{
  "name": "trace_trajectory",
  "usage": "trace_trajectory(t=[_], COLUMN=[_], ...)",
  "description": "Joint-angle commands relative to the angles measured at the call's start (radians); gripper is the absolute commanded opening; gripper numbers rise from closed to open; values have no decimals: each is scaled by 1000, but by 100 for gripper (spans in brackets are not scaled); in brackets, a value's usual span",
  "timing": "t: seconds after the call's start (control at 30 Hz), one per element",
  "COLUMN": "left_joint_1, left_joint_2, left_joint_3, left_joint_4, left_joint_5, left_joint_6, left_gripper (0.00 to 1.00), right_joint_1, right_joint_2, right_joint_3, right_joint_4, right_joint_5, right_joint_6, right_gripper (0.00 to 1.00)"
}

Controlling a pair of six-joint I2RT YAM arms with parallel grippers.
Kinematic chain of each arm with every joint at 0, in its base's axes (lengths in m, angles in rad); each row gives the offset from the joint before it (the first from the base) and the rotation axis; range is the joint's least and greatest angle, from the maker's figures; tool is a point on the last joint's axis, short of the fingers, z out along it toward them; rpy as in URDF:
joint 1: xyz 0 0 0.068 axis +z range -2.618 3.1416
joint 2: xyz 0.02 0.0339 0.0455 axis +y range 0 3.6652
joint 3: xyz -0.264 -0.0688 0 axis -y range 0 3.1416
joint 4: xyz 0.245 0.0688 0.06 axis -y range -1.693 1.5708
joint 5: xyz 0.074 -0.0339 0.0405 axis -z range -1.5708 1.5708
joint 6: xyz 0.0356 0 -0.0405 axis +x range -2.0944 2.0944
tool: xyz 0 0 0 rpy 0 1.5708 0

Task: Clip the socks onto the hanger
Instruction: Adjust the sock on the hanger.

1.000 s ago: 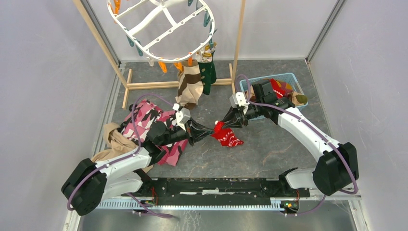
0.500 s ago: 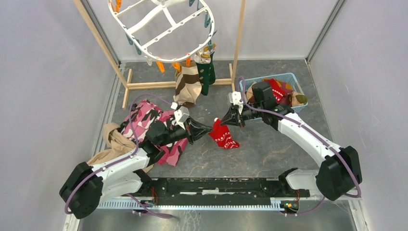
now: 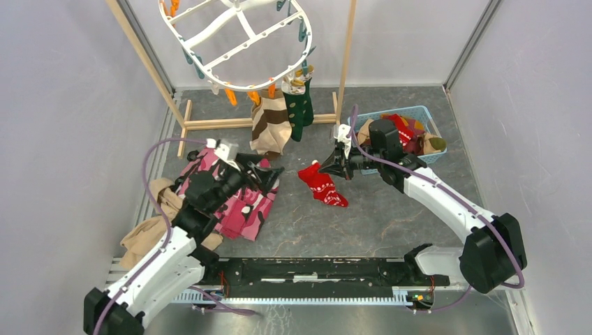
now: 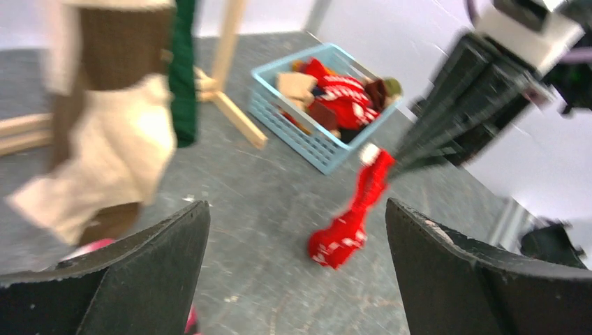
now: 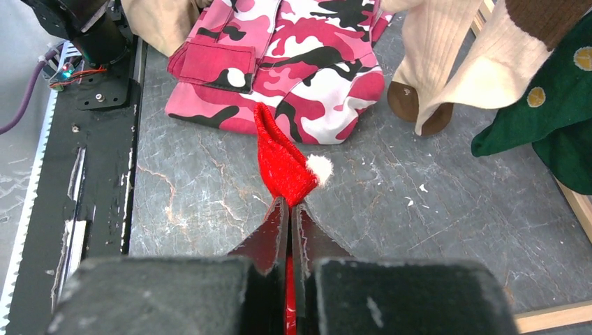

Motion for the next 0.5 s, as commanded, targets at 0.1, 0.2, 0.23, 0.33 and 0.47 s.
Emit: trace_trajectory(t=[0.1, 0.2, 0.23, 0.33, 0.47], left_joint_1=[341, 477, 492, 495, 495], left_joint_2=[12, 69, 91, 167, 283], left_joint_3=[74, -20, -57, -136, -130], left_joint_4=[-98, 141, 242, 544, 606], left_joint_5=[180, 236, 229, 167, 64], left_joint_6=[-101, -201, -220, -235, -179], left_gripper=[100, 97, 96, 88, 69], right_joint_1=[-1, -1, -2, -1, -2], right_joint_2=[-19, -18, -16, -14, -13], right_joint_3=[31, 35, 38, 40, 43], right_joint_4=[-5, -16, -19, -27, -32], right_joint_5=[-39, -54, -56, -61, -69], right_joint_6=[-30, -43, -45, -51, -54], right_gripper=[0, 0, 0, 0, 0])
